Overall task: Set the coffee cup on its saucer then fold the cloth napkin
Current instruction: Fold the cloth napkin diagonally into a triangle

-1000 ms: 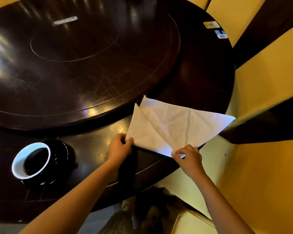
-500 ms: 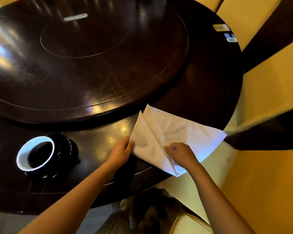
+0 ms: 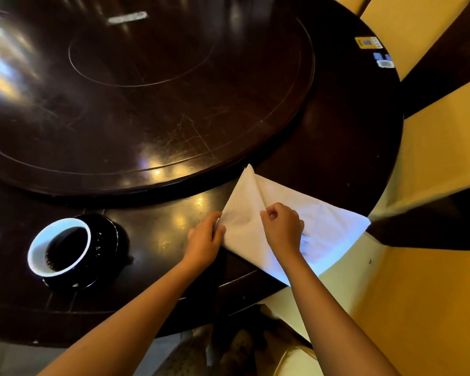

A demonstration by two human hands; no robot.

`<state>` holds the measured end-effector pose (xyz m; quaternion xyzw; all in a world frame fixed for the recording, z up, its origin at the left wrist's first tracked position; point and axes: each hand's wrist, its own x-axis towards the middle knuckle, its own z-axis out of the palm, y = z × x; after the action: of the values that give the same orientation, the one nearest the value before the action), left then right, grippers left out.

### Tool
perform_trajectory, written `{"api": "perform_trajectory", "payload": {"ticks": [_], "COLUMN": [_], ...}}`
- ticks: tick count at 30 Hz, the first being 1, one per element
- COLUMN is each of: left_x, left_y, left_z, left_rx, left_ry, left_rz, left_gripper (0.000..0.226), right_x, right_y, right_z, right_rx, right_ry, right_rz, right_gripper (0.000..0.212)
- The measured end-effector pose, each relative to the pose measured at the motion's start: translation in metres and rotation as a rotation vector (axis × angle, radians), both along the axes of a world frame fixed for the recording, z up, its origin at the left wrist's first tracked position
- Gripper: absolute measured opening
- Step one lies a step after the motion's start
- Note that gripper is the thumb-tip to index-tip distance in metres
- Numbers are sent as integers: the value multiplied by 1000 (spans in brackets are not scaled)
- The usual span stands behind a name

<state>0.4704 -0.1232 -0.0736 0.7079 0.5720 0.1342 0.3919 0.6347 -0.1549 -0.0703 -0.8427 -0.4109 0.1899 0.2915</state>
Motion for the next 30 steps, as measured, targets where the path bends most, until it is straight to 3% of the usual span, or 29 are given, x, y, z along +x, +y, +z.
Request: {"api": "perform_trajectory", "payload": {"ticks": [9,15,23,30], "left_x": [4,3,1,-4], "left_y": [-7,-11,-13,-9], "left_z": [-9,-10,-11,-8], "left_rx": [112,134,124,49], "left_ry": [77,75,20,-46], "left_rz": [118,144,170,224], "left_gripper": [27,26,25,27], "right_x": [0,-4,-2,6], "right_y": [4,8,34,66], "right_z": [-12,-9,-6,-7], "right_rx": [-5,47,-52,-99], "right_ry": [-20,166,120,220], "right_rz": [54,49,26,-31], "right_gripper": [21,14,39,21]}}
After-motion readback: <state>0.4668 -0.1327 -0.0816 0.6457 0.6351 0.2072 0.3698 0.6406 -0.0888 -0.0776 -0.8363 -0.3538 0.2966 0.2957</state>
